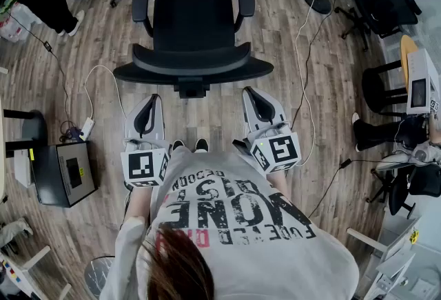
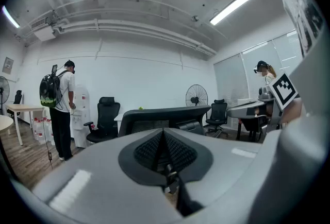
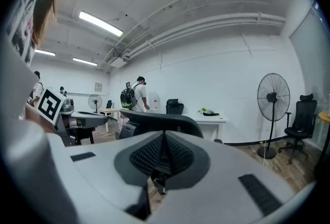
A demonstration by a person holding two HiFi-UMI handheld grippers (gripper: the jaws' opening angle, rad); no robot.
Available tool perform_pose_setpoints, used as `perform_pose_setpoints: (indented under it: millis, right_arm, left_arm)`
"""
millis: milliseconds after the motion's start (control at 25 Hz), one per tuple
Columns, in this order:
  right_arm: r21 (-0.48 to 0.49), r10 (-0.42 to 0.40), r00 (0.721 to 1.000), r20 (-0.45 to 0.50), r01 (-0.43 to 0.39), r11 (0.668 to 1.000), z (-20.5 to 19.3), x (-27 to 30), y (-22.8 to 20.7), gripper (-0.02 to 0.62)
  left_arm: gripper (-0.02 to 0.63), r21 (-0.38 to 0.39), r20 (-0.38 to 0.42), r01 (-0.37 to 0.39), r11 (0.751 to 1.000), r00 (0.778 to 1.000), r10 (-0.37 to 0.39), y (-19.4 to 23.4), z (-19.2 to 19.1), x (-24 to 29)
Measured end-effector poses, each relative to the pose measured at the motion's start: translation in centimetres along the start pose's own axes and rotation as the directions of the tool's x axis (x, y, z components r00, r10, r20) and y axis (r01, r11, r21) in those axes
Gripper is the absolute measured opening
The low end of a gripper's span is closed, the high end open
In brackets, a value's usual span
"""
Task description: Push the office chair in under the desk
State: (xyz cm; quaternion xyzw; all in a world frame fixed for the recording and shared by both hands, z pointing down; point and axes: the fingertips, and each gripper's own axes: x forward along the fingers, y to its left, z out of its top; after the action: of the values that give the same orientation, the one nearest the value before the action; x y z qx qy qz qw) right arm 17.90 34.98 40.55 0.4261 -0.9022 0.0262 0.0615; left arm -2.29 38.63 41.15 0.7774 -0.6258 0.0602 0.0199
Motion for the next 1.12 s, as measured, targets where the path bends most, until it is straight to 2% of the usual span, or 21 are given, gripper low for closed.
perform_pose_setpoints:
  millis: [1120]
  right_arm:
    - [-0.046,0.018,1.000,-0.015,-0.018,0.999,-0.39,0.08,-0.22,0.023]
  left_arm:
    - [0.012,0.007,0.003,0.002,1.000,1.000,-0.002,0.07,-0.27,0.57]
